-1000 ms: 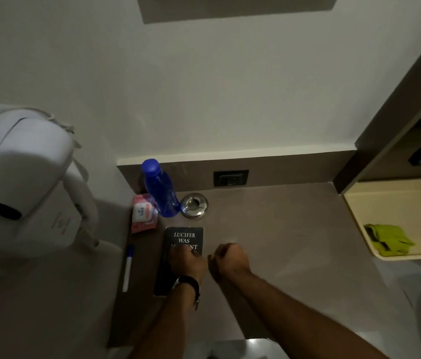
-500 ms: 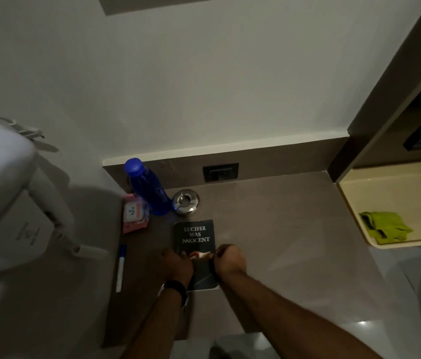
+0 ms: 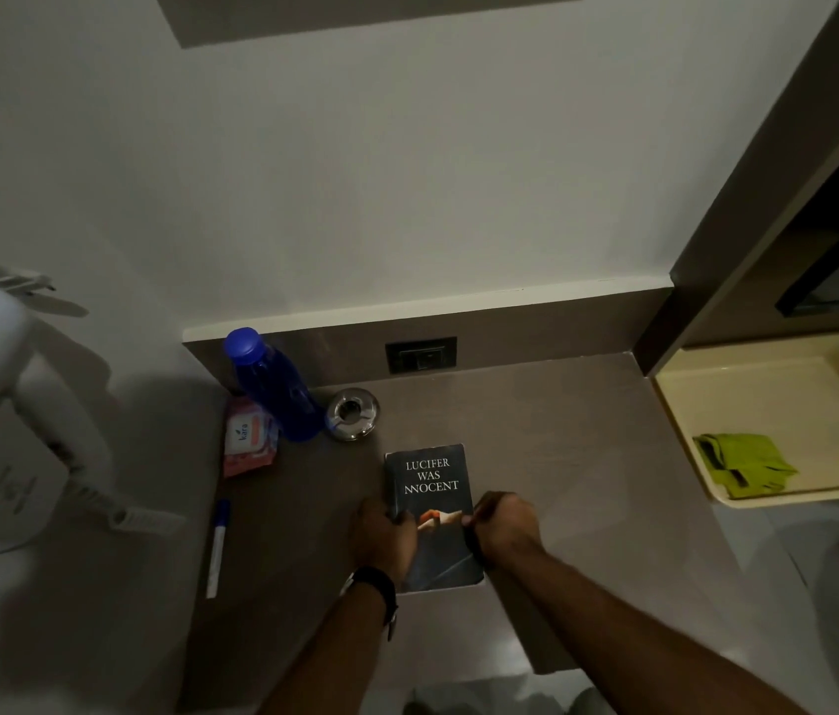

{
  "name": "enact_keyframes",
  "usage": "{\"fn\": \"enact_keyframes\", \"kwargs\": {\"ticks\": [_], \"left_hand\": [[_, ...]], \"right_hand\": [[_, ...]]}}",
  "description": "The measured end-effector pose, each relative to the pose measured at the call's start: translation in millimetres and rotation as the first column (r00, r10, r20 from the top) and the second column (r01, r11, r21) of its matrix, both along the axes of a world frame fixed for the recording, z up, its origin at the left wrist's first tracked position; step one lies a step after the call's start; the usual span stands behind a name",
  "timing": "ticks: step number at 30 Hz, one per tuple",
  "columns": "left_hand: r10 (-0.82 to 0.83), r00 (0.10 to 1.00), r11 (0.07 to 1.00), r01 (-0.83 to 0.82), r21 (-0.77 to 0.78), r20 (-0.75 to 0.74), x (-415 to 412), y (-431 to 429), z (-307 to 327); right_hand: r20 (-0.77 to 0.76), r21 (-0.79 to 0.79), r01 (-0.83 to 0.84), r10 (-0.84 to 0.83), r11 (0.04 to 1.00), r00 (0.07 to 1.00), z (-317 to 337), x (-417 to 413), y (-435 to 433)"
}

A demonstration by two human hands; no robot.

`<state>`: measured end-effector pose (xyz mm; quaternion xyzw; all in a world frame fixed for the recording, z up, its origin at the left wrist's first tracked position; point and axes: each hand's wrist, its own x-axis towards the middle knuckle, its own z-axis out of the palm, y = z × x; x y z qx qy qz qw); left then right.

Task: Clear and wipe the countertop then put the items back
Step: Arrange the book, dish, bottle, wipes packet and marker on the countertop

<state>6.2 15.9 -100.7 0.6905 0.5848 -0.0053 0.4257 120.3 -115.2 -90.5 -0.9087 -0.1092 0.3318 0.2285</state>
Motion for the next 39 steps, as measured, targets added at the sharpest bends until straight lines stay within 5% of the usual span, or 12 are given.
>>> {"fn": "enact_keyframes", "kwargs": {"ticks": [6,13,19,27,39], "left_hand": [[-0.099,0.994,0.995,0.099,0.015,-0.039,-1,12,4],[-0.025,0.998,0.999,0.022,0.042,0.064,10,78,19],[-0.026,0.985,0.993,0.005,0.121,0.172,29,134,28],[0.02,0.98,0.998,-0.032,0.057,0.199,48,140,-2],[-0.022,0.888,0.991,-0.041,0.127,0.46,112,59,14]], "right_hand": [[-0.023,-0.026,-0.064,0.064,0.998,0.998,2,7,0],[0.175,0.107,0.04,-0.059,0.993,0.983,14,14,28],[0.033,0.328,0.012,-0.025,0.945,0.999,19,19,112],[-0.065,0.343,0.088,-0.07,0.935,0.995,2,34,198],[-0.019,0.515,0.281,-0.317,0.81,0.948,15,84,114]]}}
